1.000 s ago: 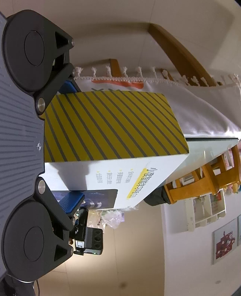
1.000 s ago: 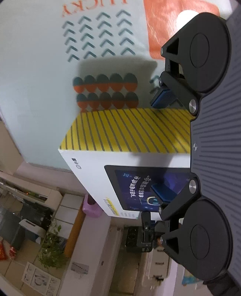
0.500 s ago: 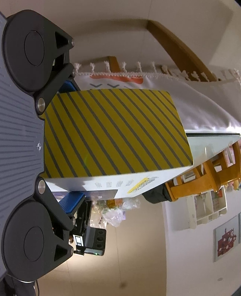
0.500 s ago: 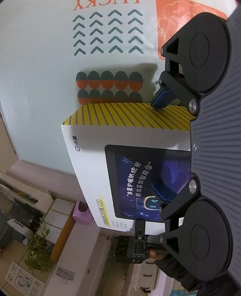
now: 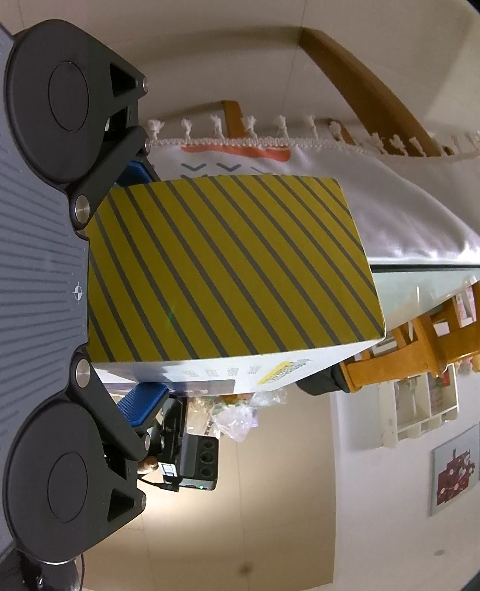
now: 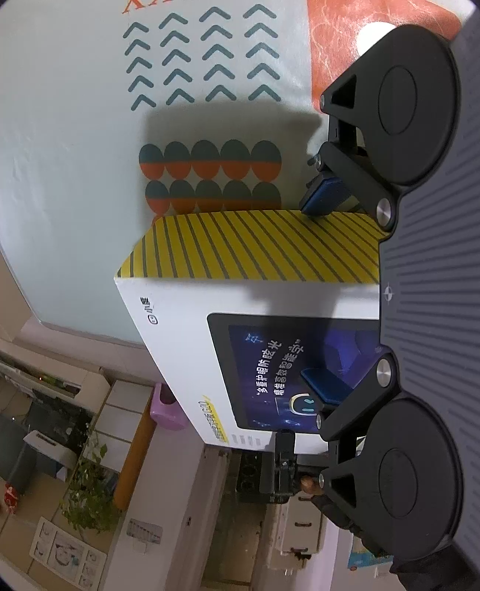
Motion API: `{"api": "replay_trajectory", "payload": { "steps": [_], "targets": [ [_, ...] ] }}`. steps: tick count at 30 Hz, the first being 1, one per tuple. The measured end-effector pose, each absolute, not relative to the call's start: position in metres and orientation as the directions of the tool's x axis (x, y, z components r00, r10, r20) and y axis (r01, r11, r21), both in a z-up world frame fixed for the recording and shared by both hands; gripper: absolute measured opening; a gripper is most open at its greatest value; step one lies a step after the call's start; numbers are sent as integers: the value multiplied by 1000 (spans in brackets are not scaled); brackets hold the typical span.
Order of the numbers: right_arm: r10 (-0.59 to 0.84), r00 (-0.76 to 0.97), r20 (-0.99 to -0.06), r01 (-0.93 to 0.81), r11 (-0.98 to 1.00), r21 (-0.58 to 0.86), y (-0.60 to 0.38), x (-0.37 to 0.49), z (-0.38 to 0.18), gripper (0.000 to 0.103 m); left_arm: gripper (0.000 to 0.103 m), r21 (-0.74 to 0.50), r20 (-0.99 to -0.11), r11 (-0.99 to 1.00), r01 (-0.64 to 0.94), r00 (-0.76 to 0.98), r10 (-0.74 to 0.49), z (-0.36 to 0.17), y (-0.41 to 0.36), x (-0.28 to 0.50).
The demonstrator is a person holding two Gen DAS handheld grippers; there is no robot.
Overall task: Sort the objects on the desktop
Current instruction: 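Carry the tablet box between both grippers, turning it over the table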
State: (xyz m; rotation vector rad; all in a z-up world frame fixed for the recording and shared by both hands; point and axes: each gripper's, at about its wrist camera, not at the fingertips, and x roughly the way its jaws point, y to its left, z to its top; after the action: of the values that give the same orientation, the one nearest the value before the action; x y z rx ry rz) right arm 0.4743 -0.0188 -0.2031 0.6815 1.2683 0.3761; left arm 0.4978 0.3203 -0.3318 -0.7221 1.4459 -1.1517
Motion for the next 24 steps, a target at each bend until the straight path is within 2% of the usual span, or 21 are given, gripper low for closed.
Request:
{"api": "replay_trajectory", "payload": {
  "steps": [13,24],
  "targets": [
    [690,250,-679,136,669,731,-36,481,-217,103,103,-943,-330,308,130,-215,-919,-339,331,499],
    [759,261,-597,107,592,799,-33,482,-208,103,103,-936,-349,332,116,-191,-917,-341,348,503]
  ]
}}
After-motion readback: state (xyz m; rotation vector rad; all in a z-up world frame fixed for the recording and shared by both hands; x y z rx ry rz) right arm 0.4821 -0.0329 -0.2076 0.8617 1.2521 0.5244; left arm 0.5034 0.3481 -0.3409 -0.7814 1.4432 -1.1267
